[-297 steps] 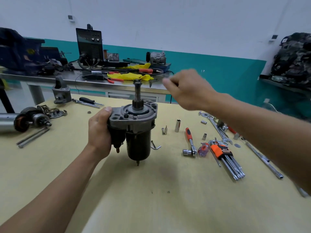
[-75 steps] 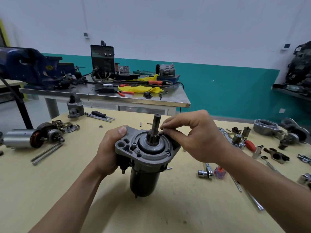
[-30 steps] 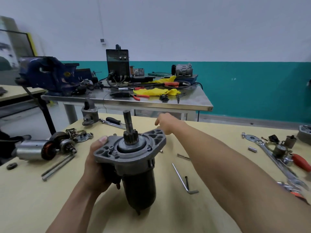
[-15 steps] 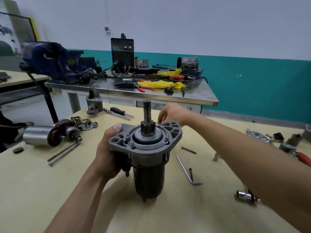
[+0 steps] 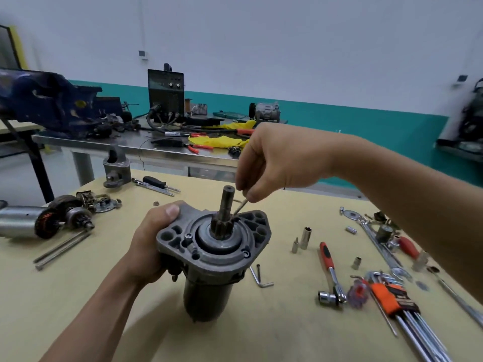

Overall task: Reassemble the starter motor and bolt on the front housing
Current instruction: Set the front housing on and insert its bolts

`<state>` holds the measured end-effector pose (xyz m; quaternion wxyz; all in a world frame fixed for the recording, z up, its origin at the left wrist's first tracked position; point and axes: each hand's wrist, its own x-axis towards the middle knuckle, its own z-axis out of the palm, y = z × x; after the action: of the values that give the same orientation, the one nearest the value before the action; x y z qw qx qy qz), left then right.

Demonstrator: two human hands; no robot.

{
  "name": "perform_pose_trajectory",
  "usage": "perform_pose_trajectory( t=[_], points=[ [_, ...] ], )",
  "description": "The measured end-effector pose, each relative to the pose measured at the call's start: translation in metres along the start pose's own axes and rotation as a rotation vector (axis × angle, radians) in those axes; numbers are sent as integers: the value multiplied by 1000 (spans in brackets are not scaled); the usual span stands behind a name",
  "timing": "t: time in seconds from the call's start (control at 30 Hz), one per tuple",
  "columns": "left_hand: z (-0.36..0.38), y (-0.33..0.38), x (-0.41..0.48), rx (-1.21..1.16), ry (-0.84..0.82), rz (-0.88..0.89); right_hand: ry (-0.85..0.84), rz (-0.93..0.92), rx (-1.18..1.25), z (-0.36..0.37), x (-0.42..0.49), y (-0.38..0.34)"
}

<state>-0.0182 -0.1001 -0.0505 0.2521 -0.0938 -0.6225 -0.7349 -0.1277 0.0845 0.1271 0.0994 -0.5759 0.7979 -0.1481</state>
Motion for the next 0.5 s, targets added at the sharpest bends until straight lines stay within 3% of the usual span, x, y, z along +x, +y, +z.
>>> perform_pose_trajectory(
  t=[0.5],
  points=[
    [4,4,-1,-18,37,-32,-84,6,-217,16,11,-26]
  ],
)
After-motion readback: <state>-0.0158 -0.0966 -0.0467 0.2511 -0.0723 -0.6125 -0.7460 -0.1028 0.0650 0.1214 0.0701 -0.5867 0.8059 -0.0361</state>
